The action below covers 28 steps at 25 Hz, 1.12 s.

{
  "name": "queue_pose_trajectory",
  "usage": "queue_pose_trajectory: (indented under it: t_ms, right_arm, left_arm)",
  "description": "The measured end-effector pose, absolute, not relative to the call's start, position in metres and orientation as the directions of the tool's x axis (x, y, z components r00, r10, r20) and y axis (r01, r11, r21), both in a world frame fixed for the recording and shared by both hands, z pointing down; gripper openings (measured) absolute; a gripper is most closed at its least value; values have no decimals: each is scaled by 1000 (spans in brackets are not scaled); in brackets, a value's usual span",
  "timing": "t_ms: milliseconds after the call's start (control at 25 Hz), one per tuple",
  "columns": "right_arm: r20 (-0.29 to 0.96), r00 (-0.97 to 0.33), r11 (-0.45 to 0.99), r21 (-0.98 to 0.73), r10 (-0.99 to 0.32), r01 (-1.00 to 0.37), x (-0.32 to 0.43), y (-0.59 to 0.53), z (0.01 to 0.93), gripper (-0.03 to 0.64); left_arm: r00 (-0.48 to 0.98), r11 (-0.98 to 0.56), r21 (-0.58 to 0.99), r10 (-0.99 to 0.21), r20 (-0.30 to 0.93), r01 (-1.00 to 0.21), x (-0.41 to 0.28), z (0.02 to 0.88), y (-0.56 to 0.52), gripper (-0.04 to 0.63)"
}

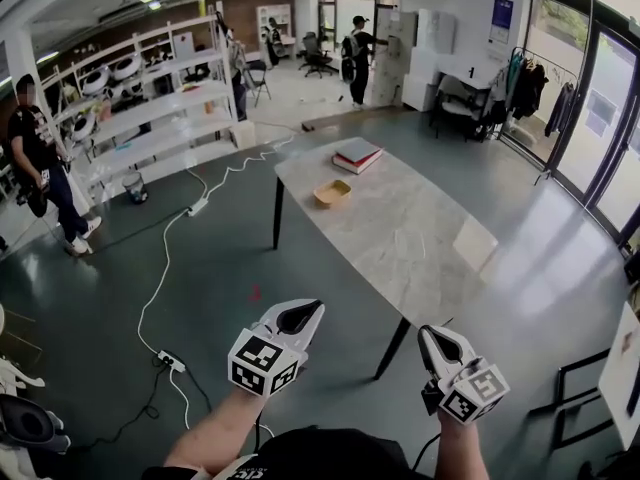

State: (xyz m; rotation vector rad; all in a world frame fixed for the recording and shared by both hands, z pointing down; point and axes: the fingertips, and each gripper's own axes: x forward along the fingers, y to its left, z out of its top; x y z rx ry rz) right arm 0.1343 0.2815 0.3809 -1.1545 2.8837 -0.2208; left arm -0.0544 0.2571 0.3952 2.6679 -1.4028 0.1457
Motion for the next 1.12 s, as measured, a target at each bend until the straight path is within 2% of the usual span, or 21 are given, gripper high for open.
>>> queue_pose_trajectory:
  t_ms: [200,520,1120]
  right_arm:
    - [86,-744,726,-170,-662,-666,100,282,404,2]
    - [156,-751,721,-211,-642,-660,99,253,433,2]
    - [195,-791,744,-267,-580,-612,160,89,460,2]
  left_arm:
    - [557,-543,125,-815,161,-831,-77,420,255,5]
    - [528,-500,173,-819,225,-849,-90,455,228,5]
    - [498,-470,164,-821,277,-867,-24,462,69,5]
